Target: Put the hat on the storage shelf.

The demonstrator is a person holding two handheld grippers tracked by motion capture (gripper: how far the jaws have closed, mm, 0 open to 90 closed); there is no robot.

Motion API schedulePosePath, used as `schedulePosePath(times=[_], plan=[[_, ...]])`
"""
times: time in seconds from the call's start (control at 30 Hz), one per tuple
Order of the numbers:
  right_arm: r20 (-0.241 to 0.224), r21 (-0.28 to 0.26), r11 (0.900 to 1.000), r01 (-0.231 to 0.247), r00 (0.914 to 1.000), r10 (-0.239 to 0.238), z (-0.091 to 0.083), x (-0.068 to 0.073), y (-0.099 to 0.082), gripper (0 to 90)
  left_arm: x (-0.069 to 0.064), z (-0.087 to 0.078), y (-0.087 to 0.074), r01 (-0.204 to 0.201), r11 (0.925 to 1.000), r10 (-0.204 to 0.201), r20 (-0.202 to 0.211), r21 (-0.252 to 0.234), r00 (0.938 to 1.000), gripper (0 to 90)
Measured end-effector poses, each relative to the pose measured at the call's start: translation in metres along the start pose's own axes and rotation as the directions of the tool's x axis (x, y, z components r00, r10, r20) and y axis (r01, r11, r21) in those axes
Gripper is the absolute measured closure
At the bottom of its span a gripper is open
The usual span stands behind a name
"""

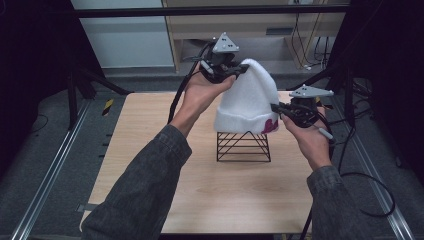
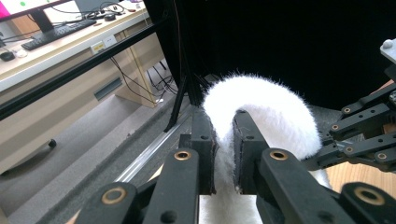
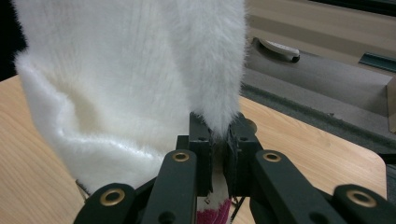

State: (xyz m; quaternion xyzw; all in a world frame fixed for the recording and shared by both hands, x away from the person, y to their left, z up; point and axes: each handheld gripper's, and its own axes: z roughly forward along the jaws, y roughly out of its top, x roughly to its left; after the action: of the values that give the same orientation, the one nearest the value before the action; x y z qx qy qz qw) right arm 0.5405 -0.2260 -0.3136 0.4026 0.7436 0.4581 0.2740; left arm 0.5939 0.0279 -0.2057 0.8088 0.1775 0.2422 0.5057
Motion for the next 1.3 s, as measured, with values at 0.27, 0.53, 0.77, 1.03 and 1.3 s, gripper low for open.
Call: schedulePosePath(times=[0.27,0.53,0.77,1.03,1.3], plan=[[0.003,0.015,0.9997,0.018,0.9998,-0.018,-0.005,0.002,-0.004,82.9,-0.002,0.0,-0.008,0.004,0.9999,-0.004,0.01,0.009,0.9999,80.9],[0.013,0.024,0.9997,0.009,0.9999,-0.009,0.0,0.002,-0.01,82.9,-0.003,0.004,-0.012,-0.007,0.9994,0.006,0.005,0.033,1.0,80.9],[0.015,0.02,0.9998,-0.002,0.9999,0.001,0.006,0.003,-0.016,83.0,0.006,0.008,-0.024,0.027,0.999,-0.026,-0.012,0.035,0.9996,81.1],[0.004,0.001,1.0,0.0,1.0,0.0,0.011,0.009,-0.012,83.0,0.018,0.001,-0.028,0.049,0.9986,-0.048,-0.038,0.02,0.9981,81.2],[-0.012,-0.008,0.9999,0.008,0.9999,-0.008,0.017,0.019,-0.009,83.1,0.022,-0.004,-0.034,0.06,0.9981,-0.059,-0.049,0.015,0.997,81.2]])
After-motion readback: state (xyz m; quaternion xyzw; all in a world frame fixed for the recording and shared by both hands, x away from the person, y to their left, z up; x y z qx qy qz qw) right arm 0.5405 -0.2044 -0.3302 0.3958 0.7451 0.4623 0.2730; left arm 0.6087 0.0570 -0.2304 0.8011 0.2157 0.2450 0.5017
